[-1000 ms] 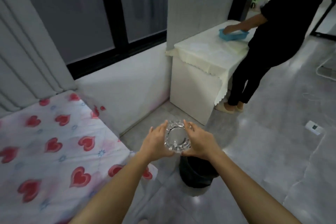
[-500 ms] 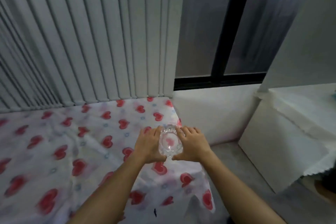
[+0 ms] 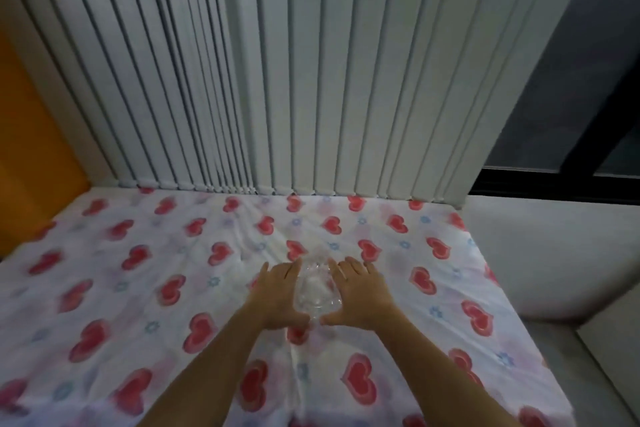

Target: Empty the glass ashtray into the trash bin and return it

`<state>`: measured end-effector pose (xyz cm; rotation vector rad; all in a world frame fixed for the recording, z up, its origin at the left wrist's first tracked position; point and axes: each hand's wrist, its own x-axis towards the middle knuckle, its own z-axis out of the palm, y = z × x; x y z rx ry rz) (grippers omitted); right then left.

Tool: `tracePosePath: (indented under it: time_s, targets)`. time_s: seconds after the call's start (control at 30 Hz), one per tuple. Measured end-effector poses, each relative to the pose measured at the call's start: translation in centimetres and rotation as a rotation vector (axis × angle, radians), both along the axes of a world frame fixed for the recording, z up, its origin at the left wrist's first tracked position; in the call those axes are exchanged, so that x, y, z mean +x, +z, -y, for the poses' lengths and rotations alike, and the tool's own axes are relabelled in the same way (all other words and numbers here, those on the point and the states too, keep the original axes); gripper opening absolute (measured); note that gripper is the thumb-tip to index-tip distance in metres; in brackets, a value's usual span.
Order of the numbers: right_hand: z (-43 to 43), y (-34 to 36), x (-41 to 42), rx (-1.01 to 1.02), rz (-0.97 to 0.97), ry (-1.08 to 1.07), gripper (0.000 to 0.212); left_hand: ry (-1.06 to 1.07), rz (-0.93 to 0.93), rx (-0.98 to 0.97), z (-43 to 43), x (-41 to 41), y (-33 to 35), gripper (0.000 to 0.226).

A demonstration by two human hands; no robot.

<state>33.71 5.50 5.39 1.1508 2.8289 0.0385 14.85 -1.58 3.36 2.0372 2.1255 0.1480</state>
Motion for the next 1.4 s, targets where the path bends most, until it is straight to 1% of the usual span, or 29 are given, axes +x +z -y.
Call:
tracePosePath:
  time_s: [0.07,0.2,0.37,0.63,0.87,1.0,1.17,1.23,1.4]
  targets:
    - [-0.3,-1.1,-3.8,-0.014,0.019,0.020,0.115,0.024,0.012,-0.012,0.2,-3.5,-0.9,0.124]
    - [-0.7,-2.9,-9.7,-0.068,0.023,0.023,0.114,0.067,-0.005,-0.045,0.3,-8.9,-2.2,0.118]
    - [-1.7,-5.0,-13.8,-0.098,0.049,0.023,0.117,0.056,-0.042,-0.105,-0.5,-12.7,-3.4,0.119]
    - [-3.1,-6.3,-15.3,-0.096,0.063,0.020,0.118,0.038,-0.053,-0.116,-1.9,-14.1,-4.4,0.116]
    - [-3.5,-7.8,-15.4,-0.122,0.057,0.017,0.119,0.025,-0.053,-0.115,-2.3,-14.4,-6.5,0.119]
    - [-2.9,-8.6,-15.4,-0.168,0.041,0.004,0.122,0.024,-0.017,-0.106,-1.8,-14.5,-7.7,0.119]
    - [-2.5,-8.5,-15.0,-0.238,0.030,0.013,0.117,0.003,0.003,-0.155,-1.3,-14.8,-8.3,0.113]
    - [-2.2,-8.6,-15.1,-0.268,0.056,0.022,0.114,-0.003,-0.016,-0.176,-1.2,-14.9,-8.3,0.111]
    - [-2.0,-8.3,-15.2,-0.327,0.069,-0.001,0.113,-0.013,-0.160,-0.186,-1.2,-14.8,-8.2,0.110]
